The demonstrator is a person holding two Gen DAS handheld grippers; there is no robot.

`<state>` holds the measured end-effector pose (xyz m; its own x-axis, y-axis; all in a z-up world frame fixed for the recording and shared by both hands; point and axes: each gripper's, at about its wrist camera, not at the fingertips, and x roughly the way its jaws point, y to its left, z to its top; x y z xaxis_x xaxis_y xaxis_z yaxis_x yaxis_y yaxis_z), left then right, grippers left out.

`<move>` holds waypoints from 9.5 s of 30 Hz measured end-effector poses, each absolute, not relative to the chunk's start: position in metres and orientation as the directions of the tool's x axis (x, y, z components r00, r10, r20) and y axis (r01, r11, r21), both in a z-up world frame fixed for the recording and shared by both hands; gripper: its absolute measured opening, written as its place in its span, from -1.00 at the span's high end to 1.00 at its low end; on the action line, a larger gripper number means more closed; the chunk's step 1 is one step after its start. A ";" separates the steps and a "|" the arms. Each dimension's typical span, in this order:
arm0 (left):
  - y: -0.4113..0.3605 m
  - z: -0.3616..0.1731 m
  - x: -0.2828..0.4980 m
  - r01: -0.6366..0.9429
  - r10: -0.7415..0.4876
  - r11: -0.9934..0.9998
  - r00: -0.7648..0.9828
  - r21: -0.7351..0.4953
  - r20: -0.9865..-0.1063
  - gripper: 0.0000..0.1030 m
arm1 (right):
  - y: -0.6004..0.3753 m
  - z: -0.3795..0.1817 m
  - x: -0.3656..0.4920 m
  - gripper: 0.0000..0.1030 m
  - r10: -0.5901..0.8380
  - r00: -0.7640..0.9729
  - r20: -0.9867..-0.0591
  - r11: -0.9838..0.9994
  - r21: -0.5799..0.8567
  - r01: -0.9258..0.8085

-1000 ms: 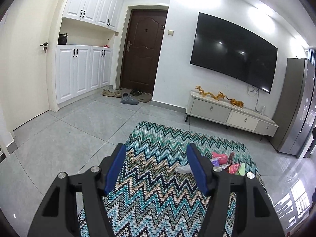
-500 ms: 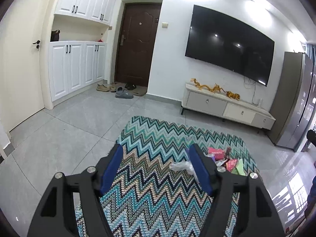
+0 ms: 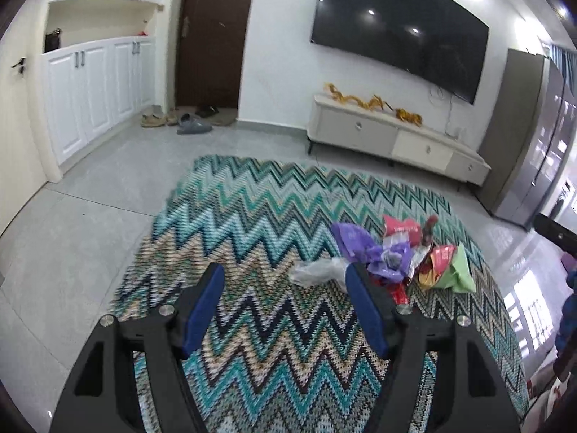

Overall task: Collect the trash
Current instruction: 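Move both open tools back from the bin to the trash pile, then grasp clear plastic bag with left tool while right tool grasps green paper, then carry clear bag to the bin with left tool while right tool carries green paper, then release clear bag into bin with left tool while right tool releases green paper, then move both open tools from the bin back toward the rug, then grasp purple bag with left tool while right tool grasps white-pink wrapper, then carry purple bag to the bin with left tool while right tool carries wrapper, then release purple bag into bin with left tool while right tool releases wrapper, then move both open tools from the bin back to the trash on the rug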

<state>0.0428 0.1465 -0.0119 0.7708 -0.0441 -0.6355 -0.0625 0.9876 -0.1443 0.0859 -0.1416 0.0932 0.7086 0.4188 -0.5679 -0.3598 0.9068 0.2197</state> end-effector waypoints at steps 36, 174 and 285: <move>0.083 -0.089 0.127 0.206 -0.288 0.957 0.562 -0.206 -0.775 0.40 | -0.137 -0.015 0.139 0.64 0.478 0.510 -0.715 0.872 0.318 -0.371; 0.113 -0.065 0.145 -0.011 -0.285 0.928 0.624 -0.373 -0.728 0.63 | -0.132 -0.030 0.124 0.44 0.493 0.468 -0.734 0.870 0.410 -0.273; 0.133 0.016 0.038 -0.088 -0.013 0.985 0.819 -0.148 -0.574 -0.22 | -0.207 0.145 0.059 -0.10 0.304 0.809 -0.504 0.952 0.185 -0.243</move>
